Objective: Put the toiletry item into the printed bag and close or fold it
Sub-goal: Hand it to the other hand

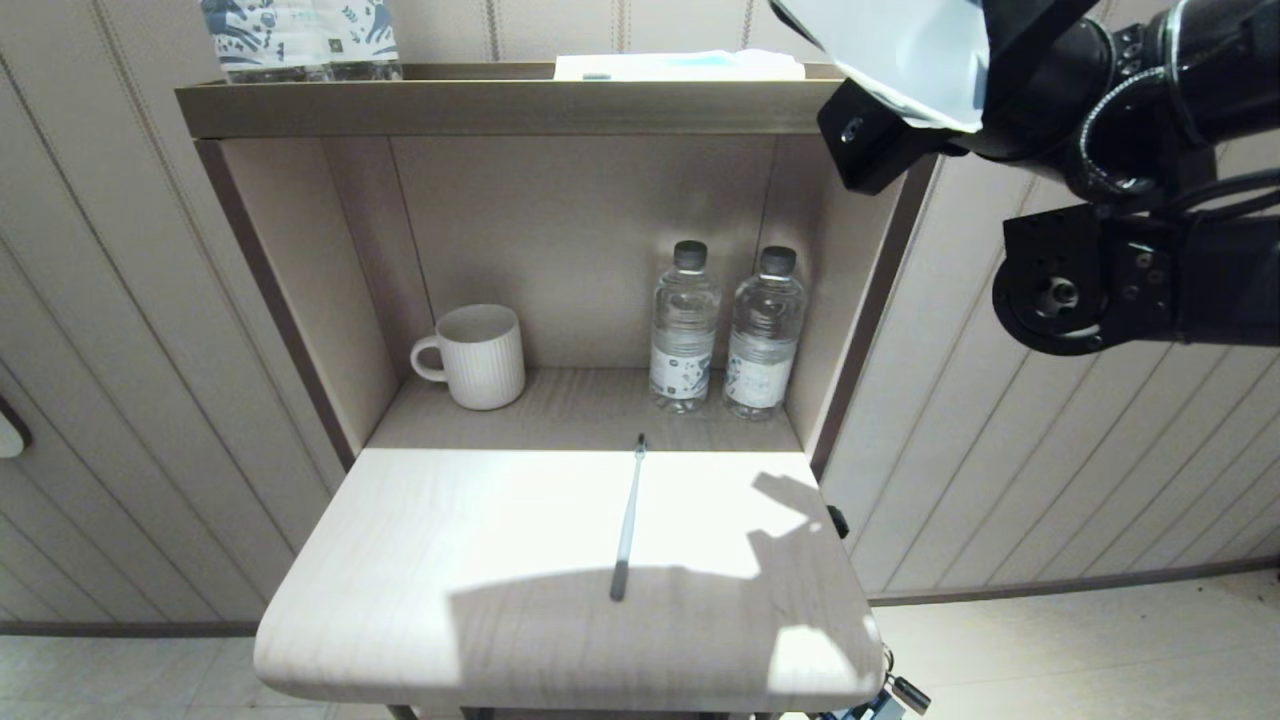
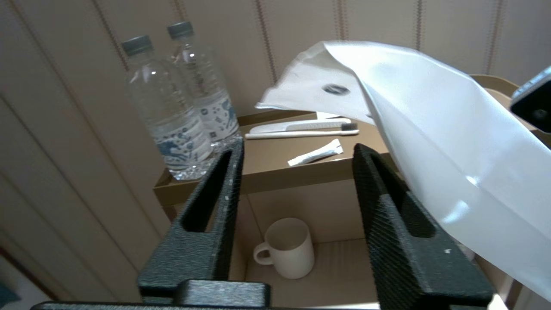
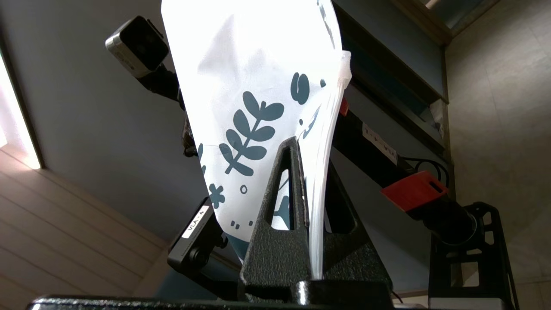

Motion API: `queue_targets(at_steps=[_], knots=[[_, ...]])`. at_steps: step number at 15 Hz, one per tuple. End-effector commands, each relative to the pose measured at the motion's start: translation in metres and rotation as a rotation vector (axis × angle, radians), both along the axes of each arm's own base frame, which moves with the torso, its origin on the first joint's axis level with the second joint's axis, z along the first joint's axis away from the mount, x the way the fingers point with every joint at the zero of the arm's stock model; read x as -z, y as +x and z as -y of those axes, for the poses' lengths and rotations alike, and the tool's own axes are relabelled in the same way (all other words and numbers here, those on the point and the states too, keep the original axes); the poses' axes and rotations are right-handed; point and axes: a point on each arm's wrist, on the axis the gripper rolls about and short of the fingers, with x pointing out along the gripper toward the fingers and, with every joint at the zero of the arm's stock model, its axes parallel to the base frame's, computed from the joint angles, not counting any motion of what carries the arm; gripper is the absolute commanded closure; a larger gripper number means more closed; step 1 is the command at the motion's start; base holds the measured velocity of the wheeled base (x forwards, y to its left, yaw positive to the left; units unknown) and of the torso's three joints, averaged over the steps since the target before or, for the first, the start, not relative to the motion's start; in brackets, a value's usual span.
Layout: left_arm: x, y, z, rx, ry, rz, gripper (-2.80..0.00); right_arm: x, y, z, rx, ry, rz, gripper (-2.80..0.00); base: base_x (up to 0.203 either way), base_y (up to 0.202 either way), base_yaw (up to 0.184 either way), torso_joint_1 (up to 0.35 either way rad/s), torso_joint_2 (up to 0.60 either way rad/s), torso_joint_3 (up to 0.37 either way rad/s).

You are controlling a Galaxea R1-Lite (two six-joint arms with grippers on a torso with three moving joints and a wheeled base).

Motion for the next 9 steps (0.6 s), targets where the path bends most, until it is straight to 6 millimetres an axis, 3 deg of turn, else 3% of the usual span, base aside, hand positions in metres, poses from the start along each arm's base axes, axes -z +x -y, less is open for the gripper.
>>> queue_targets(at_steps=[1,4,6,9], knots=[[-0.010,-0.003,-0.021,-0.020,-0.031,-0.013,-2.80,0.000,-0.005,0.003,-0.006,-0.003,0.030,0.00,0.000,0.000,0.000,0.000,0.00,0.000],[-0.038,-0.010,-0.078,-0.088,-0.084,-0.091,-2.80,0.001,-0.012,0.010,-0.035,-0.117,0.073,0.00,0.000,0.000,0.000,0.000,0.00,0.000],[-0.058,-0.015,-0.112,-0.128,-0.154,-0.169,-2.80,-0.002,-0.022,0.024,-0.026,-0.185,0.105,0.00,0.000,0.000,0.000,0.000,0.00,0.000],[-0.073,-0.029,-0.173,-0.015,-0.129,-0.206,-2.80,-0.011,-0.036,0.039,-0.002,-0.209,0.146,0.00,0.000,0.000,0.000,0.000,0.00,0.000]])
